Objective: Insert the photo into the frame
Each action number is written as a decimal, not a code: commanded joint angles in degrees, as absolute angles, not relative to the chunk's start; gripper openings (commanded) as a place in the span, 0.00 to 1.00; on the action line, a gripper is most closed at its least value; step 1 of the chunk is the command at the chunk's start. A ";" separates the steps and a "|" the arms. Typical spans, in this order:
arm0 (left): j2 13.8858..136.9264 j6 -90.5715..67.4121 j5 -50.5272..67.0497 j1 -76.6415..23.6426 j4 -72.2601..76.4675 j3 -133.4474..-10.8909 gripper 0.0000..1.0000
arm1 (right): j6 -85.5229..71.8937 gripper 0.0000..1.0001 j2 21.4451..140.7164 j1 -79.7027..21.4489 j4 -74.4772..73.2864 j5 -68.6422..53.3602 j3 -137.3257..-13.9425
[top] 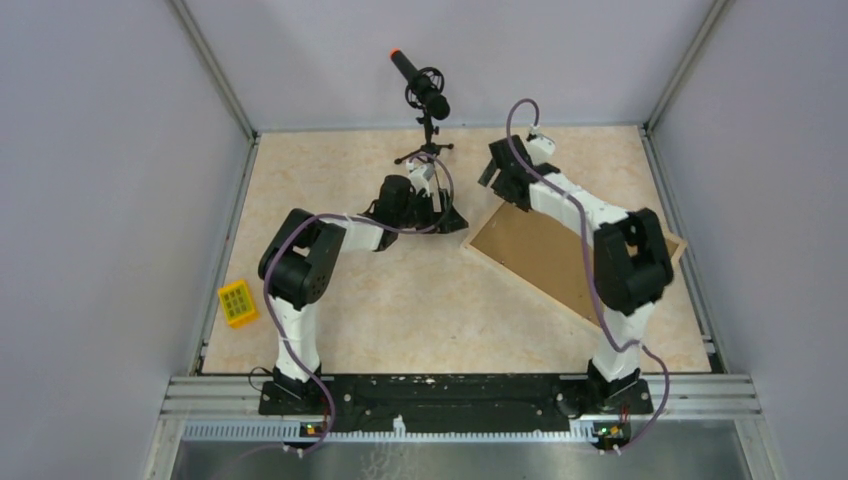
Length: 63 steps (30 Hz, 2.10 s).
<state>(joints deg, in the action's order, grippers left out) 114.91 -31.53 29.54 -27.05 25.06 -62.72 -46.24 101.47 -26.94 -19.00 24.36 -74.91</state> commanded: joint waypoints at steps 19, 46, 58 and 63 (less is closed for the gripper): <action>116.78 -29.68 27.21 -27.91 25.04 -66.20 0.87 | -66.09 0.60 134.22 -24.03 -49.92 31.39 -116.36; 112.71 -35.97 27.12 -32.31 28.51 -57.22 0.73 | -43.23 0.00 116.47 -32.44 -25.59 27.03 -82.75; 106.15 -39.63 26.95 -35.62 40.89 -40.81 0.62 | -27.47 0.67 99.87 -32.00 -14.07 16.01 -70.74; 108.30 -41.31 26.38 -36.30 41.66 -40.82 0.52 | -31.69 0.61 96.53 -29.53 -16.29 6.84 -65.95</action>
<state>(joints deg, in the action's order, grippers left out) 106.56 -39.90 27.33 -35.77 39.05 -41.30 -31.03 101.01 -31.35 -18.48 15.33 -69.36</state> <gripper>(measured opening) 0.552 0.658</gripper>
